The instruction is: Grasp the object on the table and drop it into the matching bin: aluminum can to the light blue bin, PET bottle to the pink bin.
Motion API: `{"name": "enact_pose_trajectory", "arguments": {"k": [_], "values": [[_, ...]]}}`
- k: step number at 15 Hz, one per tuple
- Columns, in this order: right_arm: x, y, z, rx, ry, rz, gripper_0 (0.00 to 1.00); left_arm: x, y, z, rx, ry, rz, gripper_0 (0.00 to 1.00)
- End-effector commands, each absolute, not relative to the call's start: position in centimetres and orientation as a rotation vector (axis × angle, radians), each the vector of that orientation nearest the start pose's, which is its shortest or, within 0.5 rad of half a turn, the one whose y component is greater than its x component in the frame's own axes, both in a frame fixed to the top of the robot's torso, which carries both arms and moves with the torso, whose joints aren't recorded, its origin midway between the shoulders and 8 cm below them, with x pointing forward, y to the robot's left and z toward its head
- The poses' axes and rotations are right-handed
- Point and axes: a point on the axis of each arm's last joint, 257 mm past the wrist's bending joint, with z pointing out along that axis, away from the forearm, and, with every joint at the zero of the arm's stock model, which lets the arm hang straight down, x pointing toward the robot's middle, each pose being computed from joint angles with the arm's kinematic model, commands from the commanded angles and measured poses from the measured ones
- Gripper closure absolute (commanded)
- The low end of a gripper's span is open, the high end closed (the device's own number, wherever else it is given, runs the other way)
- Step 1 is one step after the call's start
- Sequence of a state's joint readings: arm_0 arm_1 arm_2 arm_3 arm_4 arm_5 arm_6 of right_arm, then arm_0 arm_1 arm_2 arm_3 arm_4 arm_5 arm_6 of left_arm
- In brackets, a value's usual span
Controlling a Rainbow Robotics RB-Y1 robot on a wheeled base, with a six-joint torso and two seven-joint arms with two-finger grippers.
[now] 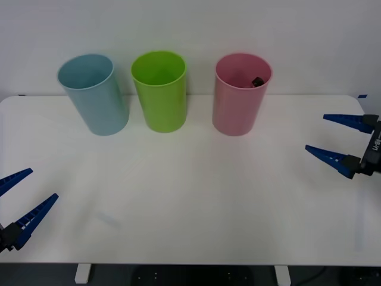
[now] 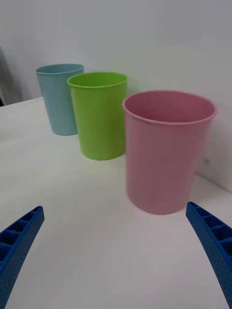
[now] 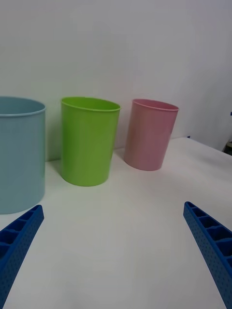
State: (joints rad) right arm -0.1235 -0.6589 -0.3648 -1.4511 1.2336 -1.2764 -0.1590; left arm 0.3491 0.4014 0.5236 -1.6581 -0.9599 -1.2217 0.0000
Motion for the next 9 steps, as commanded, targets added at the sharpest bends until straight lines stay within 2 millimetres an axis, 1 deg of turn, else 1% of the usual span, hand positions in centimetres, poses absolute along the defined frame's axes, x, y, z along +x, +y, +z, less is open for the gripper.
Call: {"name": "enact_pose_trajectory", "arguments": {"k": [1, 3, 5, 9], "values": [[43.4, -30.6, -14.3, -0.842, 1.553, 0.607, 0.0, 34.2, 33.0, -16.9, 0.465, 1.441, -0.567, 0.0], [41.9, -31.0, -14.8, -0.817, 1.567, 0.618, 0.0, 34.2, 33.0, -16.9, 0.465, 1.441, -0.567, 0.0], [40.7, -30.8, -14.8, -0.794, 1.563, 0.625, 0.0, 34.2, 33.0, -16.9, 0.465, 1.441, -0.567, 0.0], [38.6, -29.6, -14.9, -0.775, 1.558, 0.643, 0.0, 34.2, 33.0, -16.9, 0.465, 1.441, -0.567, 0.0]]}}
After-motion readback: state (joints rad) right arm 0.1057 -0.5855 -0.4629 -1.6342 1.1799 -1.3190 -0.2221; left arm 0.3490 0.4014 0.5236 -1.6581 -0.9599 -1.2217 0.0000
